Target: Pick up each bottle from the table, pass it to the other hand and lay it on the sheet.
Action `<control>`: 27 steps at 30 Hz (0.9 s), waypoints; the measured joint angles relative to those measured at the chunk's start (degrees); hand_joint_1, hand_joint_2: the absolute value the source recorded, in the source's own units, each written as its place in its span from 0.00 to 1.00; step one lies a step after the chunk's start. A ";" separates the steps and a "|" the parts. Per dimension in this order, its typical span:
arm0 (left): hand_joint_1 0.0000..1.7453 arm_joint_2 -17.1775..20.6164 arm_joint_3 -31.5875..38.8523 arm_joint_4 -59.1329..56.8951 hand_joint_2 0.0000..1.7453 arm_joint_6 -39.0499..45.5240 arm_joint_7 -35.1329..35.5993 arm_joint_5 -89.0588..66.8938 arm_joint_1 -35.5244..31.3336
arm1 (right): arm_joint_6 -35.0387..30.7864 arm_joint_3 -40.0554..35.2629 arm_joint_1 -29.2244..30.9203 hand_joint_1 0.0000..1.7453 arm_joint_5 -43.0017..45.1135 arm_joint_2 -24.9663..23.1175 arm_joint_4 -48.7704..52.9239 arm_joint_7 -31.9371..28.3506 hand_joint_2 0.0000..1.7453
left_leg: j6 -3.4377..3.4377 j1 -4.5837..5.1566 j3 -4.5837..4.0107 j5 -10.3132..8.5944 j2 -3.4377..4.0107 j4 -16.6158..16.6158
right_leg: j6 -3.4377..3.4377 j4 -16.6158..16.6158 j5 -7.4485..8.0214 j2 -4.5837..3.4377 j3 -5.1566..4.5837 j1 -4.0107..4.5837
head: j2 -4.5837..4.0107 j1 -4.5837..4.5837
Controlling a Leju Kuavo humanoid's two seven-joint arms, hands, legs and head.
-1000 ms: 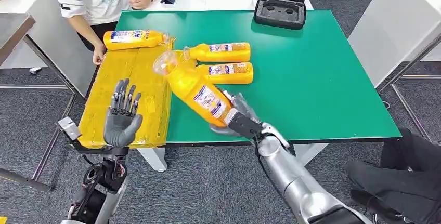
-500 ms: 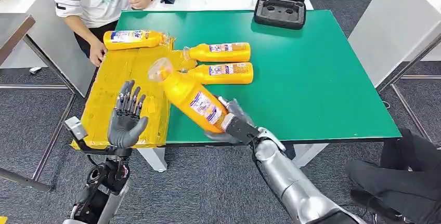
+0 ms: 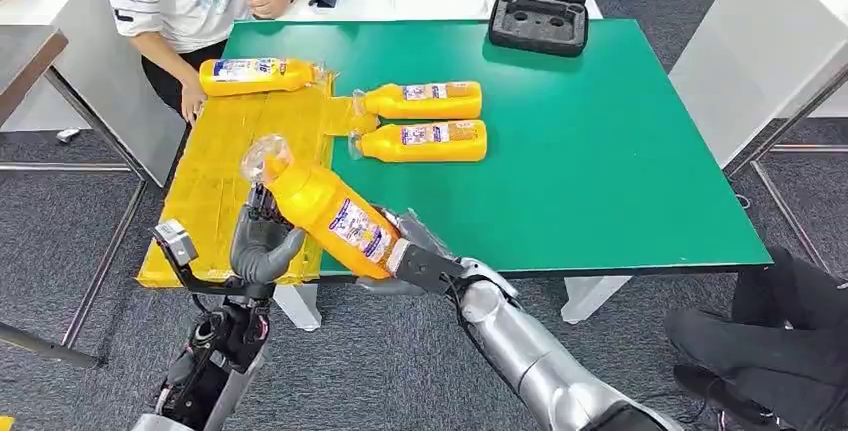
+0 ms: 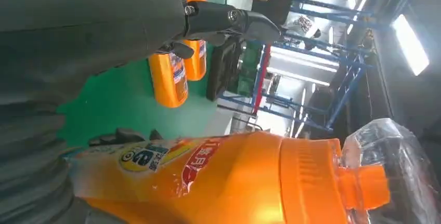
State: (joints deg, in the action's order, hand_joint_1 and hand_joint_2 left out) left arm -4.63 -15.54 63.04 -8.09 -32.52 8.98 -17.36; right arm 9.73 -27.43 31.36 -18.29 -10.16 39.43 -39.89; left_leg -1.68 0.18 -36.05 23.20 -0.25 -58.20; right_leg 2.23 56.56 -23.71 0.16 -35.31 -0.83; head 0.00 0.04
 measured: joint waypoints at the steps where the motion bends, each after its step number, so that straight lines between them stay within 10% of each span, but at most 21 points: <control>1: 0.00 0.00 -0.24 -0.13 1.00 -0.22 -0.11 -0.02 0.00 | 0.02 -0.26 0.02 1.00 0.02 -0.02 -0.33 0.00 1.00 | 0.00 0.00 0.00 0.00 0.00 0.00 | 0.00 0.00 0.00 0.00 0.00 0.00 | 0.00 0.00; 27: 0.00 -0.55 -1.94 -3.63 1.00 -6.80 -2.23 -1.72 -1.08 | 1.05 -1.29 -0.07 1.00 3.10 0.63 -1.18 0.00 1.00 | 0.00 0.00 0.00 0.01 0.00 0.00 | 0.00 -0.01 0.00 0.00 -0.01 0.00 | 0.00 0.00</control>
State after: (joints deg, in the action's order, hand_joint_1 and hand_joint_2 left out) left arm -5.18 -17.48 59.41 -14.88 -34.75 7.26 -18.44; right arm 10.78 -28.72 31.29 -15.19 -9.53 38.25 -39.89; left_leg -1.68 0.18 -36.05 23.21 -0.25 -58.20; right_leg 2.23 56.55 -23.71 0.16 -35.31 -0.82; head 0.00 0.04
